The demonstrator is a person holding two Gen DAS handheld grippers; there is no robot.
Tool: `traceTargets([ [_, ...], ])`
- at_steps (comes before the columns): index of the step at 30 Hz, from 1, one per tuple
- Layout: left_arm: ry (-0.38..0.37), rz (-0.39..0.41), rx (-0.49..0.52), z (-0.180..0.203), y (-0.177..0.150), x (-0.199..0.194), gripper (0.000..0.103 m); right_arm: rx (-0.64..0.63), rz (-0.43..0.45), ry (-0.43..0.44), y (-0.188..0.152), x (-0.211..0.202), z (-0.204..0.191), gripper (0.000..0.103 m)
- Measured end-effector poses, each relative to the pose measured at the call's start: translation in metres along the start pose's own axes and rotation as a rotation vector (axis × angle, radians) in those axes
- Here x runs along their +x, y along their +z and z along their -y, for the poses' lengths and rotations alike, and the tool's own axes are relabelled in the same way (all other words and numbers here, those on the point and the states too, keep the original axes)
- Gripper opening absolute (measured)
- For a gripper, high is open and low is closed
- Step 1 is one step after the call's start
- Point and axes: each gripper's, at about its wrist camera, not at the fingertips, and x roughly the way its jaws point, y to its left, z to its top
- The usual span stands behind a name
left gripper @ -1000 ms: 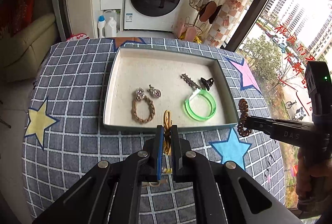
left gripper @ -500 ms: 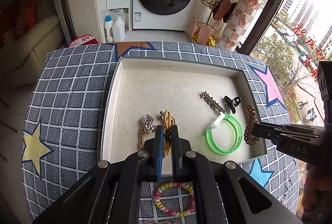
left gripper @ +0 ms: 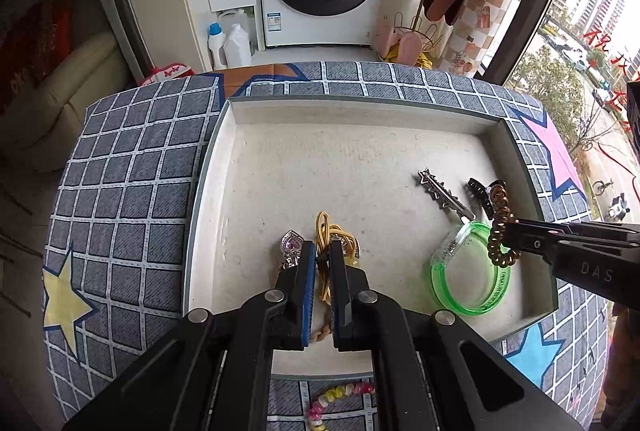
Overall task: Organize jewelry
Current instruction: 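Carry both hair ties into the white tray and open both tools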
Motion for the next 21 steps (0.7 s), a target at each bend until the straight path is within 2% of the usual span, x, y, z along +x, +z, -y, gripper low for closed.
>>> traceTargets([
  [10,0.082,-0.040,0.045,0.006,-0.003,0.016,0.019,0.011,-0.031,0.003,0.000,0.012,0.005,0.014],
  [19,0.113,-0.064,0.037,0.005,-0.004,0.020,0.019,0.023,-0.044,0.020,0.001,0.015,0.008,0.014],
  [20,0.114,-0.065,0.039,0.005,-0.004,0.021,0.019,0.025,-0.045,0.025,0.001,0.015,0.008,0.016],
  [21,0.114,-0.065,0.039,0.005,-0.004,0.021,0.019,0.028,-0.047,0.032,0.001,0.015,0.009,0.025],
])
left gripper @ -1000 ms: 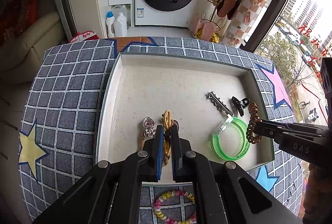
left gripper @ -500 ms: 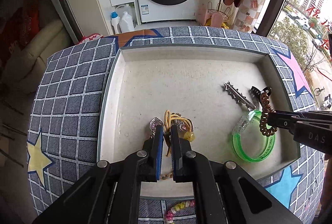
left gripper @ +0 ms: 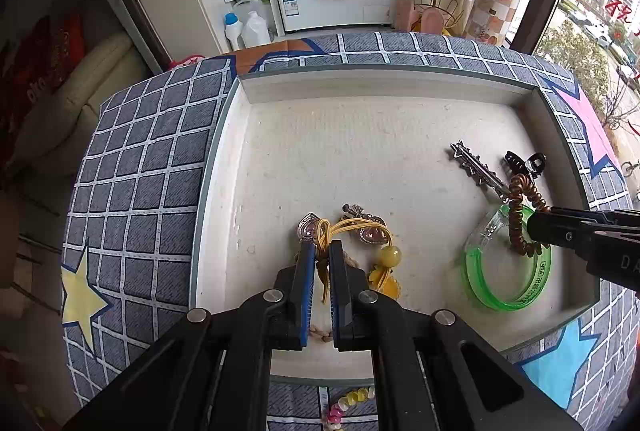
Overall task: Organize jewelry
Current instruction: 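Carry both hair ties into the white tray and open both tools, then lift both open tools out of the tray toward the beaded bracelet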
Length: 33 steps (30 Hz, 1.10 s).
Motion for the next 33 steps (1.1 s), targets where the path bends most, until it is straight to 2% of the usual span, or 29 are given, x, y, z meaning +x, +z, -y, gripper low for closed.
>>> traceTargets([
  [1,0.001,0.000,0.001,0.000,0.000,0.000,0.019,0.002,0.001,0.006,0.000,-0.001,0.001,0.042],
  [2,0.002,0.000,0.002,0.000,0.000,0.000,0.019,0.002,0.010,0.011,-0.001,-0.002,0.001,0.050],
  [3,0.005,0.002,0.002,0.001,0.000,-0.001,0.019,0.000,0.023,0.014,-0.002,-0.005,0.000,0.054],
  [16,-0.013,0.032,-0.014,-0.003,0.002,-0.009,0.021,0.045,0.096,0.086,-0.003,-0.032,-0.001,0.054],
  [17,-0.018,0.032,-0.019,-0.003,0.002,-0.010,0.031,0.050,0.100,0.092,-0.003,-0.034,-0.001,0.054],
  [18,-0.026,0.031,-0.031,-0.005,0.003,-0.012,0.084,0.055,0.103,0.099,-0.004,-0.035,-0.001,0.054],
  [19,-0.017,0.051,-0.055,-0.007,0.003,-0.017,0.103,0.061,0.106,0.107,-0.004,-0.036,-0.001,0.055],
  [20,-0.014,0.099,-0.068,-0.009,0.002,-0.025,0.103,0.066,0.108,0.114,-0.005,-0.038,0.000,0.055],
  [24,-0.022,0.112,-0.049,-0.006,0.006,-0.037,0.103,0.074,0.118,0.129,-0.008,-0.043,0.000,0.059],
  [26,-0.008,0.132,-0.045,-0.006,0.006,-0.045,0.103,0.082,0.120,0.141,-0.011,-0.044,0.000,0.064],
  [28,-0.003,0.141,-0.046,-0.008,0.005,-0.052,0.103,0.093,0.125,0.162,-0.014,-0.047,0.001,0.079],
  [29,-0.002,0.144,-0.046,-0.010,0.003,-0.055,0.103,0.095,0.128,0.171,-0.016,-0.049,0.002,0.081],
  [33,0.001,0.150,-0.056,-0.022,-0.011,-0.066,0.103,0.093,0.122,0.191,-0.025,-0.056,0.000,0.081],
])
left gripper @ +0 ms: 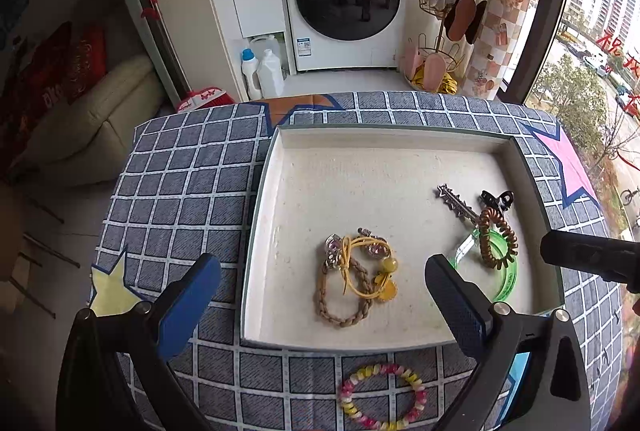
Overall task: Organize jewelry
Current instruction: 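Lift both open tools out of the tray toward the beaded bracelet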
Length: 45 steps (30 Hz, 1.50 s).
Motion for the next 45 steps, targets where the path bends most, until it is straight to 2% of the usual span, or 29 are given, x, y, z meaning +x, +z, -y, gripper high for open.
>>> traceTargets([
  [6,0.001,-0.023,-0.035,-0.021,-0.035,-0.019,0.103,-0.009,-0.040,0.031,-0.025,-0.005,-0.007,0.081],
  [14,0.000,-0.135,-0.096,-0.032,-0.098,-0.024,0.103,-0.021,-0.117,0.074,-0.069,-0.005,-0.020,0.081],
  [19,-0.013,-0.213,-0.152,-0.028,-0.123,-0.013,0.103,-0.036,-0.144,0.034,-0.084,0.002,-0.027,0.081],
  [25,-0.018,-0.284,-0.268,-0.024,-0.134,0.007,0.103,-0.025,-0.151,-0.008,-0.086,0.008,-0.022,0.081],
  [32,0.006,-0.332,-0.309,-0.017,-0.142,0.022,0.103,-0.015,-0.154,-0.029,-0.088,0.007,-0.013,0.081],
  [35,-0.006,-0.335,-0.344,-0.018,-0.144,0.025,0.103,-0.013,-0.159,-0.033,-0.089,0.009,-0.012,0.081],
  [45,-0.004,-0.331,-0.313,-0.013,-0.142,0.026,0.103,-0.064,-0.199,-0.047,-0.089,0.030,-0.022,0.081],
])
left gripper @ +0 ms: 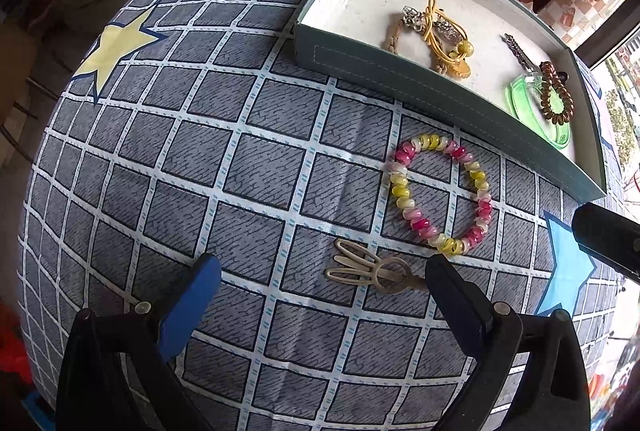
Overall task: Organize jewelry
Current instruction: 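Lift both open tools out of the tray toward the beaded bracelet, then grasp the pink-yellow beaded bracelet with the right tool while the left tool grasps the gold hair clip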
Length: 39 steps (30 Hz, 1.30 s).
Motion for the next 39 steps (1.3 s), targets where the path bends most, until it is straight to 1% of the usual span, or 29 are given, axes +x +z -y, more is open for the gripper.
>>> traceTargets([
  [5,0.004,-0.012,0.015,-0.009,0.001,0.002,0.103,-0.040,-0.018,-0.016,0.006,0.014,-0.010,0.081],
  [9,0.002,-0.022,-0.005,-0.016,-0.001,0.000,0.103,-0.064,-0.030,-0.032,0.010,0.025,-0.018,0.081],
  [13,0.024,-0.010,-0.009,-0.019,-0.008,-0.006,0.103,-0.111,-0.032,-0.072,0.013,0.035,-0.028,0.081],
  [14,0.034,-0.004,-0.002,-0.017,-0.009,-0.007,0.103,-0.129,-0.032,-0.084,0.014,0.037,-0.031,0.080],
  [19,0.074,0.004,0.036,-0.012,-0.013,-0.010,0.103,-0.229,-0.052,-0.162,0.014,0.051,-0.046,0.063],
  [22,0.092,-0.010,0.050,-0.014,-0.016,-0.009,0.103,-0.288,-0.041,-0.204,0.013,0.055,-0.055,0.060],
  [24,0.104,-0.022,0.043,-0.022,-0.020,-0.008,0.103,-0.321,-0.037,-0.227,0.012,0.057,-0.060,0.059],
  [27,0.065,-0.026,0.003,-0.033,-0.025,-0.012,0.103,-0.380,-0.031,-0.276,0.008,0.062,-0.069,0.058],
  [30,0.049,-0.007,0.015,-0.038,-0.031,-0.019,0.103,-0.459,-0.015,-0.334,0.000,0.067,-0.078,0.056],
  [31,0.046,-0.002,0.030,-0.039,-0.032,-0.021,0.103,-0.478,-0.007,-0.330,-0.002,0.067,-0.080,0.050],
  [32,0.046,0.005,0.049,-0.039,-0.032,-0.023,0.103,-0.488,-0.006,-0.329,-0.003,0.067,-0.082,0.048],
  [33,0.048,0.012,0.068,-0.037,-0.033,-0.025,0.103,-0.497,-0.008,-0.327,-0.004,0.067,-0.084,0.042],
  [34,0.047,0.021,0.089,-0.036,-0.034,-0.027,0.103,-0.503,-0.009,-0.326,-0.004,0.068,-0.086,0.029],
  [35,0.044,0.028,0.108,-0.035,-0.033,-0.028,0.103,-0.505,-0.012,-0.323,-0.004,0.067,-0.087,0.022],
  [36,0.038,0.036,0.130,-0.032,-0.033,-0.030,0.103,-0.502,-0.014,-0.323,-0.004,0.068,-0.088,0.010],
  [39,0.020,0.049,0.216,-0.023,-0.032,-0.032,0.102,-0.480,-0.011,-0.309,-0.003,0.068,-0.086,0.009],
])
